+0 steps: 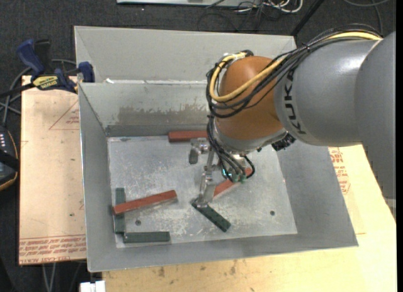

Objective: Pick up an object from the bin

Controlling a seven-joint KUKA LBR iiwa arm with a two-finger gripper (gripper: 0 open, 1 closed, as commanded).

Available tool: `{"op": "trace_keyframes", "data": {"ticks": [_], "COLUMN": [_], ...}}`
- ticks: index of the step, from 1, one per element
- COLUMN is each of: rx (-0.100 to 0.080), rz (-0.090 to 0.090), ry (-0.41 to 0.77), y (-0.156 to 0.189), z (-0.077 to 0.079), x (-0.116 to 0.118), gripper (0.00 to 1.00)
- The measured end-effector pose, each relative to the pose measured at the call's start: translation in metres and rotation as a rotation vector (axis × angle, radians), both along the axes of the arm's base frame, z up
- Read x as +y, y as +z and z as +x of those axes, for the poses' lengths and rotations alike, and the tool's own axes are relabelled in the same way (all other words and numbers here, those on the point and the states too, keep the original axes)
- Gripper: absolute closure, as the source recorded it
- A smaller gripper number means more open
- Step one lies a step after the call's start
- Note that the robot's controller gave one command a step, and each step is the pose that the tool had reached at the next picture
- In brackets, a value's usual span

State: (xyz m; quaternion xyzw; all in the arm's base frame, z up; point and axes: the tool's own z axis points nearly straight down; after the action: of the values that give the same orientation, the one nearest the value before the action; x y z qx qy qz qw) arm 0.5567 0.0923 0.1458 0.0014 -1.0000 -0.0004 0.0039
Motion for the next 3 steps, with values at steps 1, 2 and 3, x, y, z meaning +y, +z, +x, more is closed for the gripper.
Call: {"op": "trace_keyframes", "data": {"ticks": [1, 2, 3], "rx": [-0.003, -0.015, -0.009], "rz": [-0.003, 0.0, 0.001], "ry": [0.027, -0.028, -0.076], "y": [-0.08, -0.044, -0.046], "z": [0.016, 0.04, 0.036], "x": [-0.089, -0.092, -0.095], "gripper": [0.0, 0.0, 0.0]}}
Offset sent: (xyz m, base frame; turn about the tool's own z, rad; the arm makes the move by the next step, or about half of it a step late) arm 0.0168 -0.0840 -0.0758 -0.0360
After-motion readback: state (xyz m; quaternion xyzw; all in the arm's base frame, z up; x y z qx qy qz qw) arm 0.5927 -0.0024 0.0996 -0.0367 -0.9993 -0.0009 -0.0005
